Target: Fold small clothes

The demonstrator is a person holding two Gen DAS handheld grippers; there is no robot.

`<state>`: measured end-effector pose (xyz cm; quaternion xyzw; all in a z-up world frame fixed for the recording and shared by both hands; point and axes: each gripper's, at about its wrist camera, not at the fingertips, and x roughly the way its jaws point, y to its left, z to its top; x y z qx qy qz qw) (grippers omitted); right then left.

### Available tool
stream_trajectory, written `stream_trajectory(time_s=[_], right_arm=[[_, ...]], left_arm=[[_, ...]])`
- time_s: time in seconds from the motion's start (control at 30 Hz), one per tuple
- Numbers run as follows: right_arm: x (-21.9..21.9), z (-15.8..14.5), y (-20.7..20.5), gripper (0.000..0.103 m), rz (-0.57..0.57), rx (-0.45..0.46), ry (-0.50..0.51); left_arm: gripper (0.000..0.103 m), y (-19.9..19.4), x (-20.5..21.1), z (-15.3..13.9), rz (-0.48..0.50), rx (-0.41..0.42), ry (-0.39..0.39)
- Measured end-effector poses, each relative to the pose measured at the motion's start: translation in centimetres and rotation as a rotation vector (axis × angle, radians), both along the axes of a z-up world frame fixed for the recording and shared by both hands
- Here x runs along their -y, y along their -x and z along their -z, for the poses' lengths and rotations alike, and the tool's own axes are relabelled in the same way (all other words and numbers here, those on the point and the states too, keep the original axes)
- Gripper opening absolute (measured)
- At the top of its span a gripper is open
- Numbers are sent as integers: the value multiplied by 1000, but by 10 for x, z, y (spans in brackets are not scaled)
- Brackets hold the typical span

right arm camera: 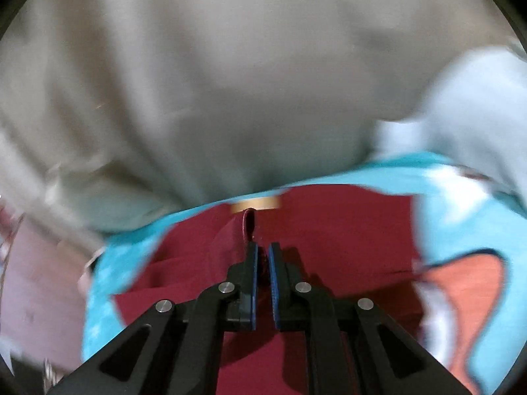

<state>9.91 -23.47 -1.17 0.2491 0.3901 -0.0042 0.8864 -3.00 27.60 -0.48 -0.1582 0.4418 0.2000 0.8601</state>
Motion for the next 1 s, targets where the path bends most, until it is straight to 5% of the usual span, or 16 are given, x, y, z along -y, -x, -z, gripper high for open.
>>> stream_trajectory(time_s=[0.07, 0.2, 0.27, 0.33, 0.5, 0.77, 1.0], right_arm=[[38, 19, 7, 8, 81, -52, 4], [66, 54, 15, 10, 57, -161, -43], [72, 45, 28, 21, 74, -134, -33], [80, 36, 39, 42, 108, -100, -26], [78, 9, 48, 42, 53, -17, -37], [-35, 0, 12, 42, -300, -8, -136], [-186, -2, -51, 42, -645, -38, -234]], left_arm=[[100, 0, 17, 1, 27, -6, -7], [100, -2, 51, 4, 82, -26, 6], [100, -2, 64, 4, 104, -33, 8], [100, -4, 77, 5, 125, -34, 4], [100, -14, 104, 9, 187, -41, 1], [100, -37, 130, 17, 289, -40, -40], [100, -44, 118, 24, 351, -36, -34]])
